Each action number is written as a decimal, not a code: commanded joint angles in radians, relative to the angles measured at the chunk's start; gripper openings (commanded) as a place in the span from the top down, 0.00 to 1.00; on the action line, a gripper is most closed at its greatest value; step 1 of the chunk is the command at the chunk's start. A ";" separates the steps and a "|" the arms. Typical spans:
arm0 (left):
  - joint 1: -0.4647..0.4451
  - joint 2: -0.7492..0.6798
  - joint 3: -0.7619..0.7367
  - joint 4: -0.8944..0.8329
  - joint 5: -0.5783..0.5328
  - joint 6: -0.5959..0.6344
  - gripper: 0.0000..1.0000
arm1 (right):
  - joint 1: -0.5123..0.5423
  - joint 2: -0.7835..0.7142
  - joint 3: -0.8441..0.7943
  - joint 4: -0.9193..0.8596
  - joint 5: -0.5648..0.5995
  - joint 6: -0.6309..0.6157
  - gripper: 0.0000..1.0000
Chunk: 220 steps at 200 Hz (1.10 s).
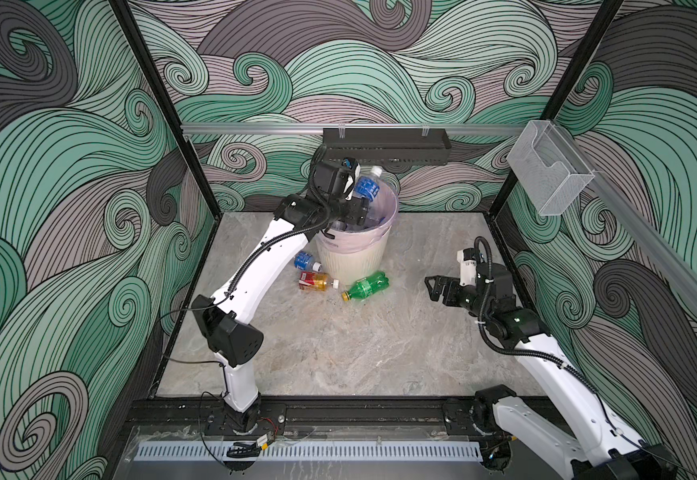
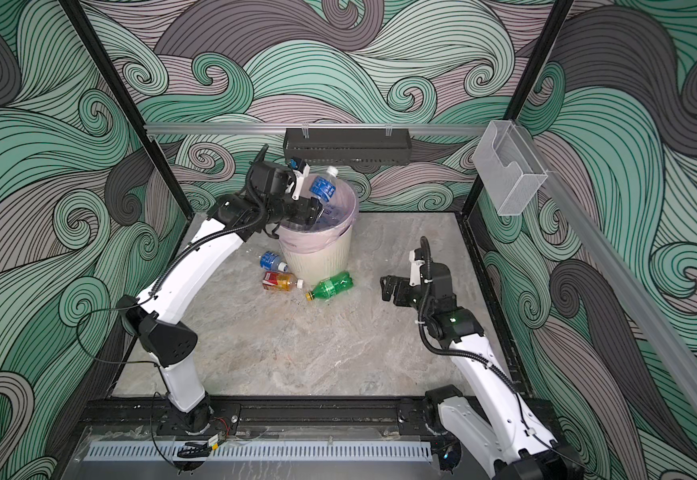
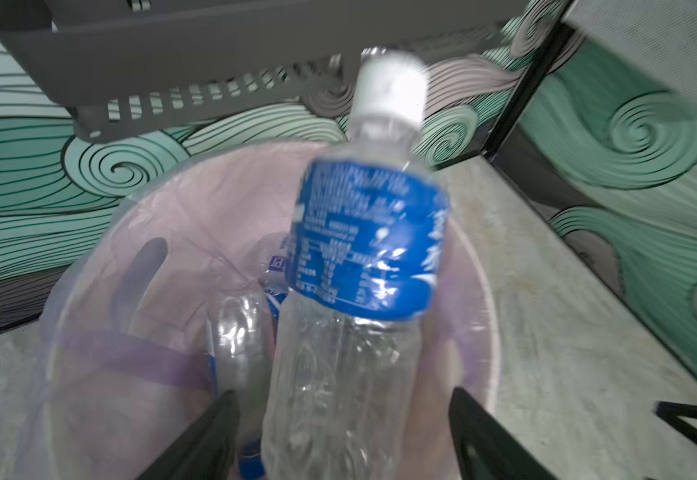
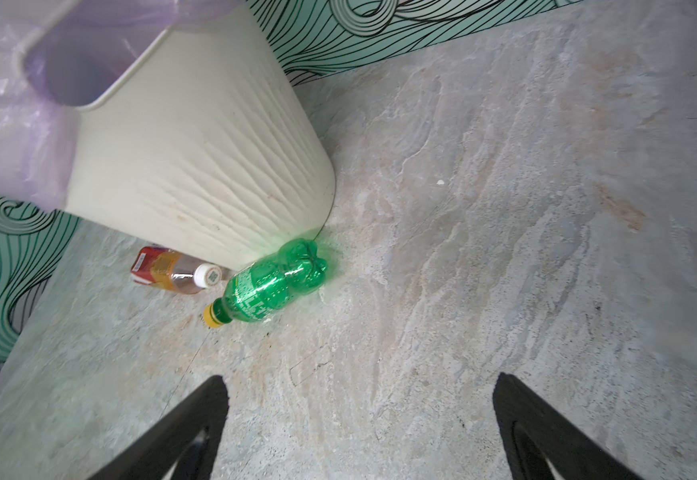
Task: Throw the plastic bottles in the bin
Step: 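Withdraw the left gripper while the right gripper reaches for the green Sprite bottle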
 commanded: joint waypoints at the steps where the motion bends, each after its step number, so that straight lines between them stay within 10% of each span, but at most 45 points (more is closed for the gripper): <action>1: -0.009 -0.089 -0.050 -0.030 0.008 -0.012 0.16 | 0.010 -0.010 -0.001 0.044 -0.120 -0.054 0.00; 95: 0.017 -0.599 -0.605 0.120 -0.079 -0.033 0.11 | 0.112 0.283 0.118 0.049 -0.133 -0.084 0.07; 220: 0.030 -1.067 -1.239 0.040 -0.182 -0.192 0.13 | 0.328 0.724 0.208 0.278 0.222 0.408 0.03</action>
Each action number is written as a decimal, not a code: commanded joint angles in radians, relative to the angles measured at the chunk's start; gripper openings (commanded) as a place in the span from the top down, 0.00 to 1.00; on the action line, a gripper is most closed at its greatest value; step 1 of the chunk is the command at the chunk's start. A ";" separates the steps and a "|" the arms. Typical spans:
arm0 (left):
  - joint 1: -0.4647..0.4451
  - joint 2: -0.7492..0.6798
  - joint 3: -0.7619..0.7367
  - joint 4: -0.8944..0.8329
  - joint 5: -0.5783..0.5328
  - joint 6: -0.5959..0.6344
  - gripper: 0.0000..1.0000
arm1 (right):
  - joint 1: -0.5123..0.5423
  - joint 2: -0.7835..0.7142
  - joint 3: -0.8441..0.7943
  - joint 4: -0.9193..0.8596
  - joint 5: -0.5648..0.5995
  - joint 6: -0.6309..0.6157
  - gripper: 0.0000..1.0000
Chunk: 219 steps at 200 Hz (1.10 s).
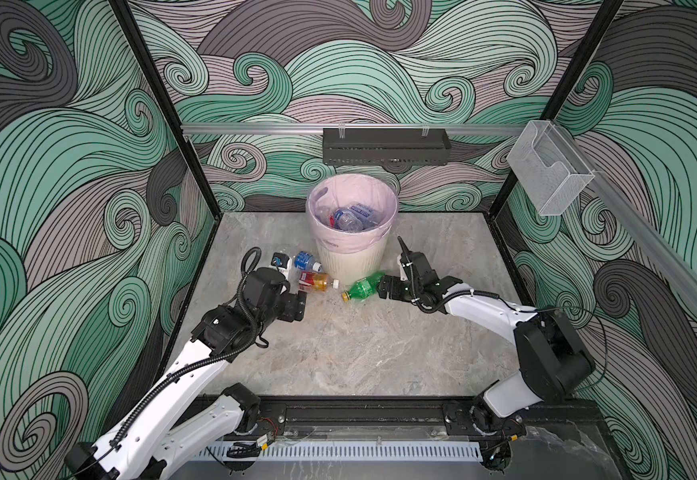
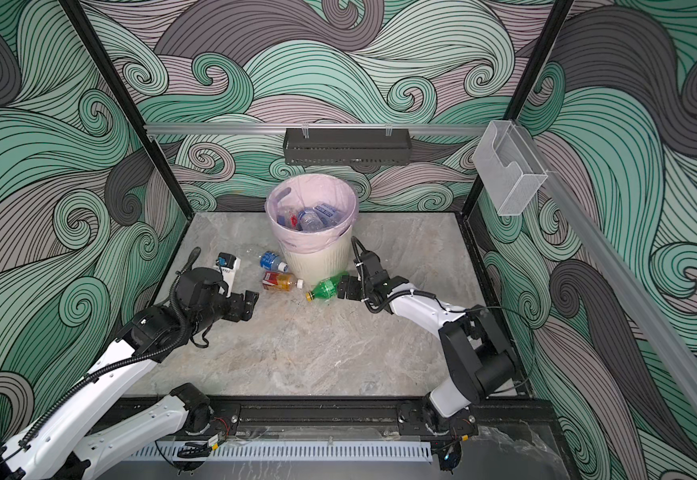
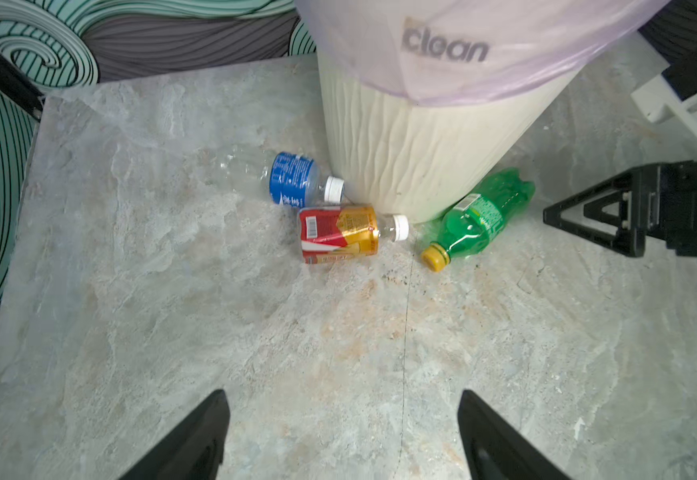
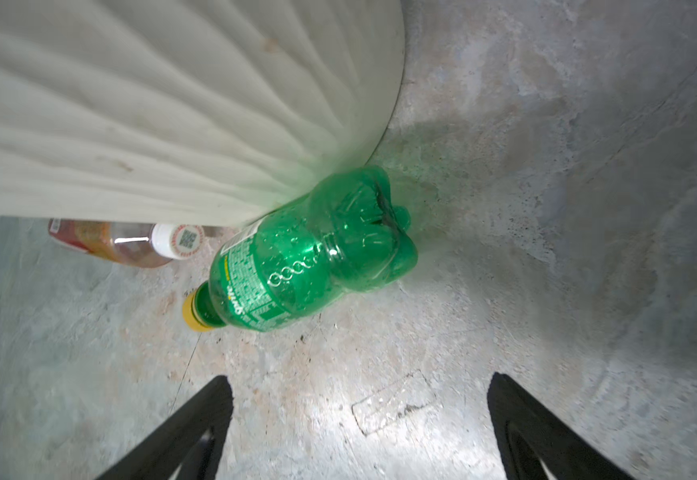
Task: Throw the plastic bottles in the bin
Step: 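Withdraw the left gripper while the right gripper reaches for the green Sprite bottle, then close the right gripper on the green Sprite bottle's base and lift it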
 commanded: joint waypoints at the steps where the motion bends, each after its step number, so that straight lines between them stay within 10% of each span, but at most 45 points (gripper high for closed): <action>1: 0.010 -0.044 -0.038 -0.018 -0.029 -0.051 0.13 | 0.019 0.043 0.022 0.084 0.099 0.116 0.03; 119: 0.010 -0.047 -0.126 0.039 -0.001 -0.056 0.12 | 0.031 0.253 0.055 0.289 0.110 0.196 0.07; 219: 0.011 -0.026 -0.136 0.048 -0.013 -0.046 0.11 | 0.027 0.089 0.022 -0.007 0.191 -0.140 0.13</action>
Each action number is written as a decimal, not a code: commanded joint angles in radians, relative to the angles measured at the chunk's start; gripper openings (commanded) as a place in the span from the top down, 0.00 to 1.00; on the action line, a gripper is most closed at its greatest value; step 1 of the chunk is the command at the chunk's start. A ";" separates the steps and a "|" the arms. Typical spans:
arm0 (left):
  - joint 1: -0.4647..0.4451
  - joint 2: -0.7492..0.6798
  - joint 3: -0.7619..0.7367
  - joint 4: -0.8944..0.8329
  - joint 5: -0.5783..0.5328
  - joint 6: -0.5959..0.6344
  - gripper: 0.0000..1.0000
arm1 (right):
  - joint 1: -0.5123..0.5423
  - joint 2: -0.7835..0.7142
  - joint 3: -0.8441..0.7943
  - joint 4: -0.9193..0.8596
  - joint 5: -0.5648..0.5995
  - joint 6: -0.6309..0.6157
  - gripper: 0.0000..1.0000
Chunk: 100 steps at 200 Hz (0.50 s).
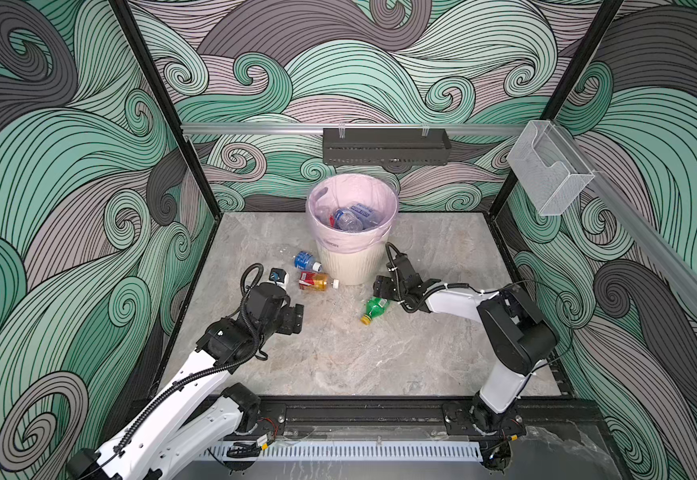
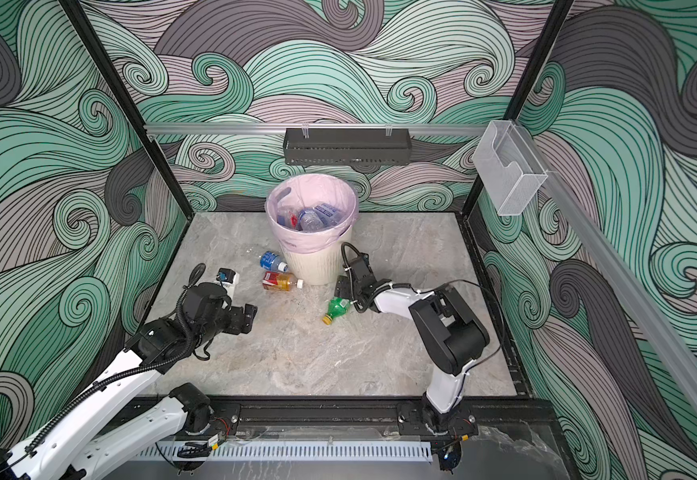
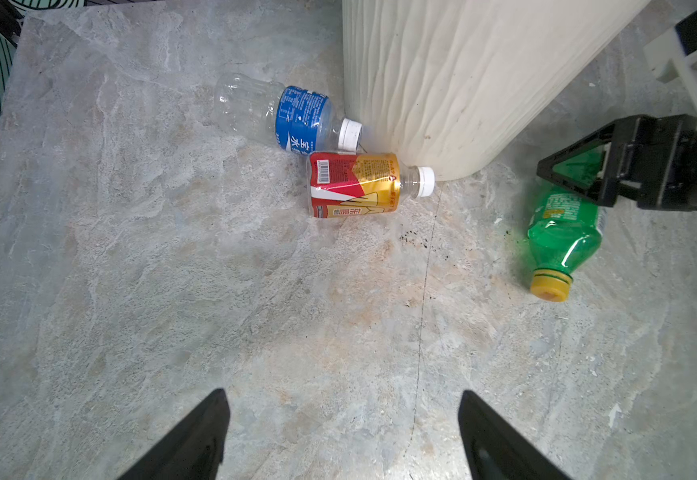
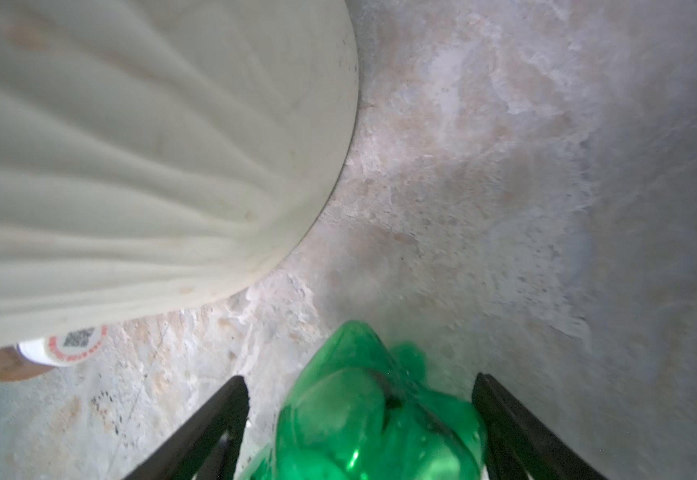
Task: Throw the plastic bottles in the bin
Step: 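Close the right gripper on the green Sprite bottle's base and lift it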
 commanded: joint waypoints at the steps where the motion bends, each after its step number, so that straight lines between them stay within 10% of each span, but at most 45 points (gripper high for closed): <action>1: 0.010 0.019 0.002 0.018 -0.007 0.000 0.12 | 0.001 -0.061 0.011 -0.140 0.053 -0.140 0.14; 100: 0.009 0.053 -0.005 0.050 0.014 0.013 0.12 | -0.001 -0.116 -0.058 -0.183 -0.047 -0.025 0.09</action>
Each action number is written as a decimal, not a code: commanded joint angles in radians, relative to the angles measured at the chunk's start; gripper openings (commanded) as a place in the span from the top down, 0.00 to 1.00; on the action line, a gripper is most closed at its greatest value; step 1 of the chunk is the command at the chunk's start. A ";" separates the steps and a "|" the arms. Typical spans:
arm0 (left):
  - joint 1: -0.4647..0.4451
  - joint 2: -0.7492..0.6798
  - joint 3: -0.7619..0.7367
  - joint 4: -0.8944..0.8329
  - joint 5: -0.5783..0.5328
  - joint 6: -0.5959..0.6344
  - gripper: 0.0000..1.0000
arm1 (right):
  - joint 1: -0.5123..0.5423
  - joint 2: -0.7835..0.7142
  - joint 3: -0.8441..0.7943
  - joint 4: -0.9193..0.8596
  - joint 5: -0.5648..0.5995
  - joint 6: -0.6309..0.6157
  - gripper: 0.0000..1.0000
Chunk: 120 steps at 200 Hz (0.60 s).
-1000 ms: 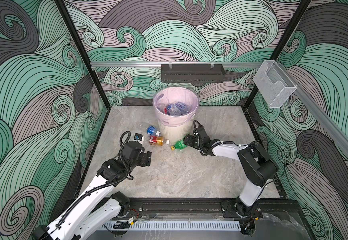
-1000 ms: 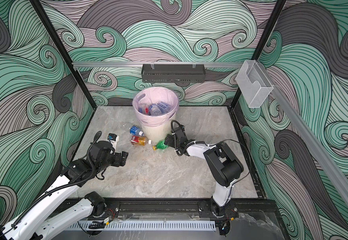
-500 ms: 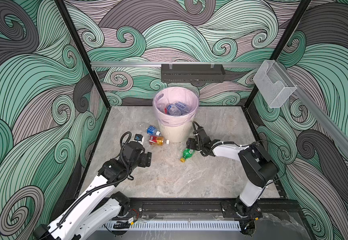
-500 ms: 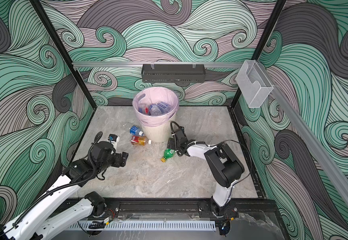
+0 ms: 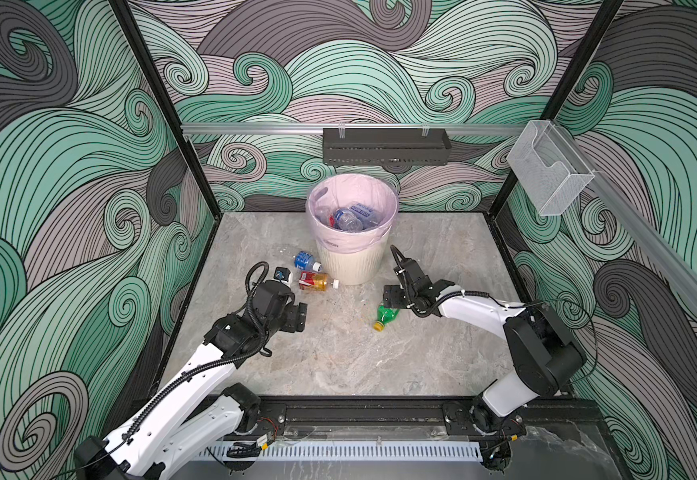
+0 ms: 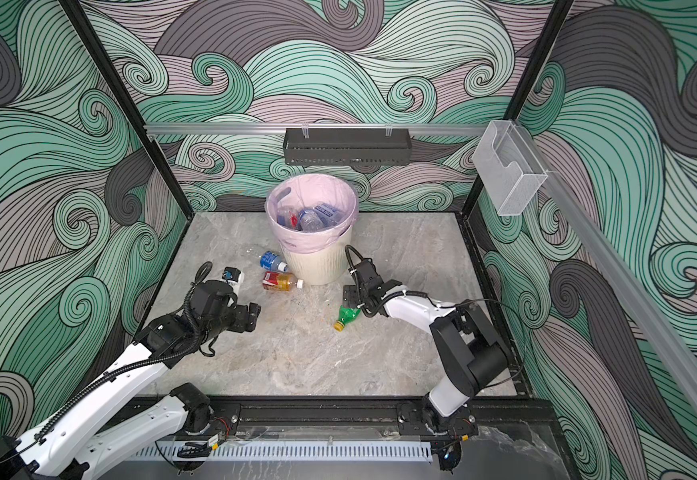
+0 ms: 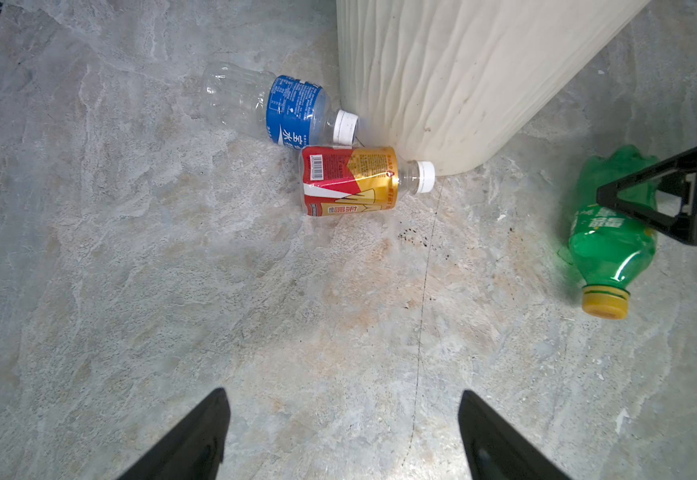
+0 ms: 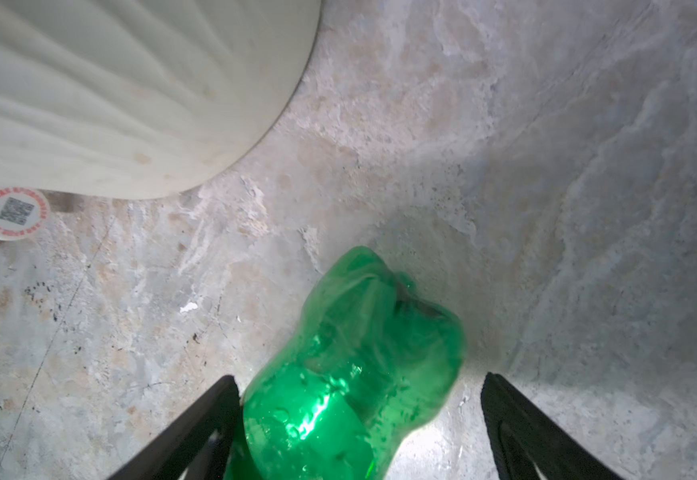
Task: Throw the plastic bottles in the bin
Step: 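Close the right gripper on the green Sprite bottle's base and lift it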
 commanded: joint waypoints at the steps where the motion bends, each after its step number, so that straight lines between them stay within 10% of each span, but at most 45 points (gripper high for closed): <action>1: 0.009 0.002 0.003 0.009 0.005 0.012 0.12 | -0.001 0.014 -0.008 0.023 -0.048 0.052 0.10; 120: 0.010 -0.002 -0.004 0.016 0.005 0.022 0.12 | 0.001 0.076 0.003 0.024 -0.130 0.046 0.29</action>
